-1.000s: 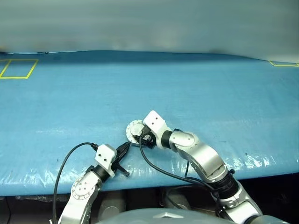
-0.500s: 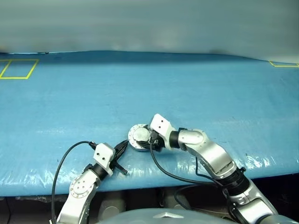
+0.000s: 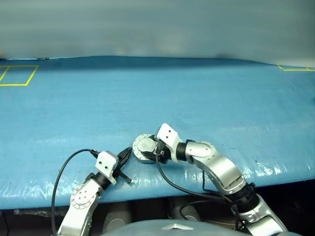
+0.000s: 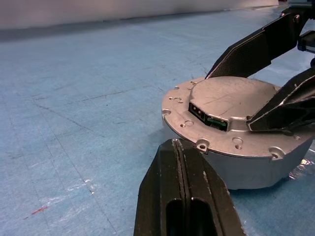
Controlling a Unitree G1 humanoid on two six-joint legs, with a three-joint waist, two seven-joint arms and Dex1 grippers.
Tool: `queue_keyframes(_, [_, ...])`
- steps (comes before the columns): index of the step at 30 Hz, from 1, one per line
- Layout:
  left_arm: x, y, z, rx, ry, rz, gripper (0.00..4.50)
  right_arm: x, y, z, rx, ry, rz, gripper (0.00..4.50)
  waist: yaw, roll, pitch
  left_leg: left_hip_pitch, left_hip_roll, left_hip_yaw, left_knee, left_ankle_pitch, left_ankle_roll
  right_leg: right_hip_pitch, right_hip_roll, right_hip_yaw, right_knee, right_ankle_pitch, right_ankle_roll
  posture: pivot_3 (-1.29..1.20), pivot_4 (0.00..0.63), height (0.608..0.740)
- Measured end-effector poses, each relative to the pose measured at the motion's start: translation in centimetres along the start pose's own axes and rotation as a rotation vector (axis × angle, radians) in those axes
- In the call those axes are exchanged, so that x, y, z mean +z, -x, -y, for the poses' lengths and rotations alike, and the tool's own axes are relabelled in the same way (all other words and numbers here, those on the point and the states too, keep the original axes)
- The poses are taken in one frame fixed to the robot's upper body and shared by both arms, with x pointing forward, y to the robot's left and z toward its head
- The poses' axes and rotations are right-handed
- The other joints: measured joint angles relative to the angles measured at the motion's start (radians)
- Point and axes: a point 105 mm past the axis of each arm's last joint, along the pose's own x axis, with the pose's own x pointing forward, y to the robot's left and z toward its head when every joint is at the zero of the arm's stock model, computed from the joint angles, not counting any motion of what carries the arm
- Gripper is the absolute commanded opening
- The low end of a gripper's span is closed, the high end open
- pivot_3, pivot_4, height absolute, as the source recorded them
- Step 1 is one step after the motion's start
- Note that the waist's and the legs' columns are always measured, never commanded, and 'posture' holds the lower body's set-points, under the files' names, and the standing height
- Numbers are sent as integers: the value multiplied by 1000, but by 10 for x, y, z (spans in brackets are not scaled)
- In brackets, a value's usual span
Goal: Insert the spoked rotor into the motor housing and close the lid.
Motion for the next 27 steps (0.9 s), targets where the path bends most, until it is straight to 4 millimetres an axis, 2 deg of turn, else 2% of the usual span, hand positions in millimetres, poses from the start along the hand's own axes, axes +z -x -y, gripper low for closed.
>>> queue_keyframes(14, [0,0,-3,2,-14,-6,0,2,-5,3,-13,40,9,3038,1,1,-1,0,1,2,1,0,0,-1,0,0,0,1,-2,0,150,740])
queue_keyframes(27, [-1,1,-6,1,-28,-16,0,4,-4,6,55,104,16,3038,3,2,-1,-1,1,3,0,0,0,-2,-1,0,-1,3,-4,0,150,740])
